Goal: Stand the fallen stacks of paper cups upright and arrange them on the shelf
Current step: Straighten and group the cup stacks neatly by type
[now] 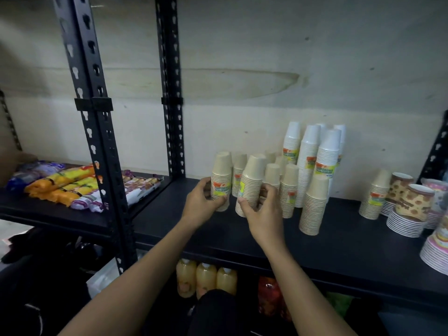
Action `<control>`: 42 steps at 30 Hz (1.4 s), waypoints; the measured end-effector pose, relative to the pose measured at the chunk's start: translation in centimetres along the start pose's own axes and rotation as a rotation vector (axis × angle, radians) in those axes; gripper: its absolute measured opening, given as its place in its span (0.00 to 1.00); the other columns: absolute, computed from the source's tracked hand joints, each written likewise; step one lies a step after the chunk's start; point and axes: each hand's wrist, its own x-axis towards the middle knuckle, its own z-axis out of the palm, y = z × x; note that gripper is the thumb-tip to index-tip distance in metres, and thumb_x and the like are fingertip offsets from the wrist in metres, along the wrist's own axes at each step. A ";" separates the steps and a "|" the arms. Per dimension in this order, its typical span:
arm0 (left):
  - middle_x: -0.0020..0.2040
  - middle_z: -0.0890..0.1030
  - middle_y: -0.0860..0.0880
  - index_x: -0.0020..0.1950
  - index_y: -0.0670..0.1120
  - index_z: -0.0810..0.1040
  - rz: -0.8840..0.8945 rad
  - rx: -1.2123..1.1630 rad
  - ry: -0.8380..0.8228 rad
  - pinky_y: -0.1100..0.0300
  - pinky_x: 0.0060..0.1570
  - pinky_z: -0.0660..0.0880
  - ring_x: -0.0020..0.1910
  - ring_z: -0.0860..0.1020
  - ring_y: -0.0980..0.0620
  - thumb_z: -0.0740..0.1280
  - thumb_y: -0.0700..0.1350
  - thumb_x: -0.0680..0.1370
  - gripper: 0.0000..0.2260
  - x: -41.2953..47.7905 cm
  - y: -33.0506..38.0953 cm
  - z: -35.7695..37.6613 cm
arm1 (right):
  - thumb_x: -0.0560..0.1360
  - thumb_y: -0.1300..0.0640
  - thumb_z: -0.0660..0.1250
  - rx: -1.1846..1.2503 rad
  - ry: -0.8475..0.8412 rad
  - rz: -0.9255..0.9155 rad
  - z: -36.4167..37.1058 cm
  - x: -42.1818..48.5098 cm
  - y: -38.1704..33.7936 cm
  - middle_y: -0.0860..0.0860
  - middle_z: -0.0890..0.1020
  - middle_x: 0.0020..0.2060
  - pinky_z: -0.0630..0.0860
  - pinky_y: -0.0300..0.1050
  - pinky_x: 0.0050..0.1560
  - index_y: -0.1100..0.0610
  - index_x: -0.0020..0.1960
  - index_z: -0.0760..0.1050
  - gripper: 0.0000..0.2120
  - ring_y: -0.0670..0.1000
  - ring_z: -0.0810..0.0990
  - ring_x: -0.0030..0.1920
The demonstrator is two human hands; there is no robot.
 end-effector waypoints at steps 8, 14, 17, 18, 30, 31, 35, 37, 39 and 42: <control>0.52 0.74 0.61 0.67 0.48 0.76 -0.036 0.005 -0.054 0.74 0.42 0.76 0.48 0.79 0.64 0.76 0.39 0.74 0.23 4.3 -3.1 -1.1 | 0.78 0.56 0.70 -0.133 -0.141 0.067 6.4 3.8 1.8 0.55 0.70 0.66 0.64 0.38 0.61 0.58 0.75 0.64 0.29 0.51 0.71 0.64; 0.57 0.73 0.53 0.69 0.47 0.74 -0.049 0.032 -0.110 0.70 0.47 0.77 0.54 0.80 0.58 0.75 0.39 0.75 0.24 7.7 -5.7 -0.1 | 0.78 0.59 0.68 -0.176 -0.122 0.108 8.6 5.7 4.3 0.56 0.73 0.68 0.70 0.55 0.69 0.57 0.76 0.63 0.29 0.58 0.71 0.68; 0.59 0.75 0.50 0.69 0.46 0.75 -0.024 0.044 -0.147 0.59 0.58 0.79 0.57 0.81 0.53 0.75 0.38 0.74 0.24 8.6 -6.5 0.5 | 0.78 0.59 0.68 -0.165 -0.119 0.120 8.5 6.0 4.7 0.56 0.75 0.68 0.72 0.58 0.68 0.58 0.76 0.62 0.29 0.59 0.73 0.67; 0.59 0.75 0.49 0.69 0.46 0.75 -0.022 0.038 -0.155 0.57 0.60 0.79 0.57 0.80 0.53 0.75 0.38 0.73 0.25 8.7 -6.6 0.7 | 0.78 0.58 0.67 -0.163 -0.119 0.125 8.5 5.9 4.8 0.56 0.76 0.68 0.72 0.57 0.67 0.58 0.76 0.62 0.28 0.59 0.74 0.66; 0.59 0.80 0.49 0.63 0.49 0.70 -0.076 -0.110 -0.111 0.60 0.55 0.79 0.57 0.80 0.54 0.77 0.40 0.72 0.24 8.6 -8.3 1.9 | 0.72 0.55 0.76 -0.220 -0.118 0.229 8.3 5.5 5.0 0.57 0.70 0.68 0.65 0.41 0.63 0.59 0.74 0.62 0.36 0.55 0.70 0.68; 0.59 0.80 0.49 0.63 0.48 0.71 -0.073 -0.118 -0.108 0.61 0.54 0.79 0.57 0.80 0.54 0.77 0.39 0.72 0.24 8.6 -8.3 1.9 | 0.71 0.55 0.77 -0.242 -0.112 0.221 8.4 5.6 5.0 0.57 0.70 0.68 0.64 0.40 0.62 0.60 0.73 0.63 0.36 0.55 0.70 0.68; 0.58 0.80 0.51 0.64 0.48 0.72 -0.063 -0.150 -0.115 0.60 0.54 0.79 0.57 0.81 0.54 0.78 0.40 0.73 0.24 8.7 -8.6 1.9 | 0.73 0.58 0.76 -0.248 -0.090 0.235 8.7 5.9 5.2 0.57 0.75 0.65 0.70 0.45 0.60 0.60 0.69 0.65 0.30 0.57 0.75 0.65; 0.57 0.80 0.51 0.64 0.49 0.72 -0.061 -0.165 -0.123 0.58 0.55 0.80 0.56 0.81 0.53 0.78 0.40 0.73 0.24 8.8 -8.6 1.8 | 0.74 0.58 0.75 -0.251 -0.088 0.241 8.8 6.0 5.3 0.57 0.77 0.64 0.71 0.46 0.58 0.60 0.69 0.65 0.29 0.58 0.76 0.64; 0.57 0.80 0.51 0.64 0.48 0.73 -0.062 -0.172 -0.129 0.58 0.56 0.79 0.57 0.81 0.53 0.78 0.41 0.73 0.24 8.8 -8.5 1.9 | 0.75 0.59 0.74 -0.261 -0.094 0.245 8.8 6.2 5.4 0.57 0.77 0.65 0.71 0.46 0.57 0.60 0.69 0.64 0.28 0.58 0.77 0.64; 0.56 0.80 0.52 0.65 0.48 0.73 -0.064 -0.169 -0.126 0.57 0.58 0.79 0.57 0.81 0.54 0.78 0.41 0.73 0.24 8.7 -8.7 1.9 | 0.76 0.59 0.73 -0.276 -0.109 0.252 8.9 6.3 5.6 0.58 0.77 0.65 0.72 0.48 0.58 0.60 0.70 0.64 0.27 0.59 0.77 0.64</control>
